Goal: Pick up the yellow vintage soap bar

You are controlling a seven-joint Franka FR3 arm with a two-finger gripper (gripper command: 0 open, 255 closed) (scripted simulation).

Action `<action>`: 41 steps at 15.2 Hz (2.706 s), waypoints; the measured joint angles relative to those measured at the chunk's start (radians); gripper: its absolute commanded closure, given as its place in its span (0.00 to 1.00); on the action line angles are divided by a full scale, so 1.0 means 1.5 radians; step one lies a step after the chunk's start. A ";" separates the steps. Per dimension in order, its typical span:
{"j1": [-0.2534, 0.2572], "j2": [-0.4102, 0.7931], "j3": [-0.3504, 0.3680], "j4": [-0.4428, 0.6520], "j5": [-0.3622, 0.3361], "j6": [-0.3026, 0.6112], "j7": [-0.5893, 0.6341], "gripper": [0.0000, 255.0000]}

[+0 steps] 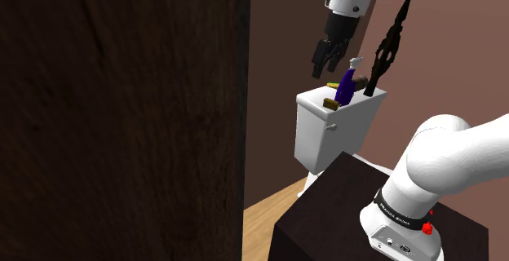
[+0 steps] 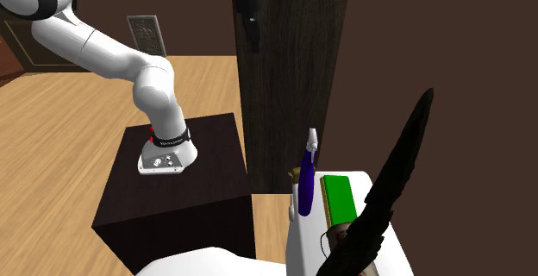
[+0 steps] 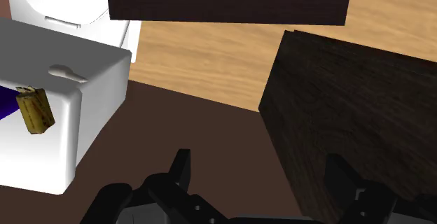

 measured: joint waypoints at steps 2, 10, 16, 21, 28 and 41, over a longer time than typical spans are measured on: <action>-0.002 0.002 -0.003 -0.004 -0.003 0.005 -0.003 0.00; -0.051 0.036 -0.080 -0.074 -0.073 0.108 -0.074 0.00; -0.092 0.107 -0.150 -0.094 -0.127 0.203 -0.134 0.00; -0.118 0.190 -0.211 -0.091 -0.161 0.290 -0.183 0.00; -0.139 0.326 -0.295 -0.063 -0.175 0.411 -0.254 0.00; -0.134 0.477 -0.357 -0.046 -0.122 0.550 -0.332 1.00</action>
